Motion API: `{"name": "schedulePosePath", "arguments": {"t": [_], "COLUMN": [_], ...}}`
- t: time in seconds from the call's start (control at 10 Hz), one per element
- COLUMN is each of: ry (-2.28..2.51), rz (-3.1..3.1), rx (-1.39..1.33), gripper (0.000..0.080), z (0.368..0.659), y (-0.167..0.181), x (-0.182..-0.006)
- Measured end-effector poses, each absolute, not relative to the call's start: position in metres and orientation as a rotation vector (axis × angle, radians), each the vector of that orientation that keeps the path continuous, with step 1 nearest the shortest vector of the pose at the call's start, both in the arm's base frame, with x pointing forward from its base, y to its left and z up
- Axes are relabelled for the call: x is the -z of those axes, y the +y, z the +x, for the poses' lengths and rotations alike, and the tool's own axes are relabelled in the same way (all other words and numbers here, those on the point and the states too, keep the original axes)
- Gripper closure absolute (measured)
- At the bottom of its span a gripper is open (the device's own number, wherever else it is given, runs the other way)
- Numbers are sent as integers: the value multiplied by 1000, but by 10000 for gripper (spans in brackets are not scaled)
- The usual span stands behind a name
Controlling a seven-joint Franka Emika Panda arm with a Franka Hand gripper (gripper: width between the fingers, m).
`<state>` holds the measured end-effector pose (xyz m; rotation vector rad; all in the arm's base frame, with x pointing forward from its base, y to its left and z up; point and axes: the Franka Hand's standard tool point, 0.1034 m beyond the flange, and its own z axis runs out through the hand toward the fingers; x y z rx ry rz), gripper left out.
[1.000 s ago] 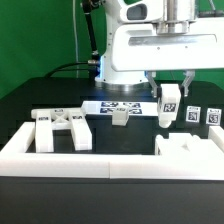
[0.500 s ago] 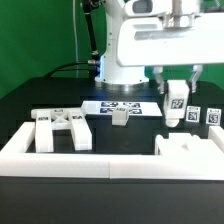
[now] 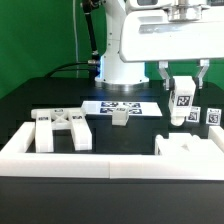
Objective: Assemble chair
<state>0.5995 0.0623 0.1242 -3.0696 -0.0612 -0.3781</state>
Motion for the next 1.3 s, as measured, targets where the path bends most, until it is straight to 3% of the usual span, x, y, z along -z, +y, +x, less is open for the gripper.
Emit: {"name": "schedulePosePath", "arguments": {"t": [0.5,0.7,1.3], "ry": [-99,-91,-140], "rz": [-3051,-2993,-2982], "rx": [453,746,772], "gripper": [505,505,505], "z": [619,623,621], "y": [82,84,101], "x": [-120,-126,-110]}}
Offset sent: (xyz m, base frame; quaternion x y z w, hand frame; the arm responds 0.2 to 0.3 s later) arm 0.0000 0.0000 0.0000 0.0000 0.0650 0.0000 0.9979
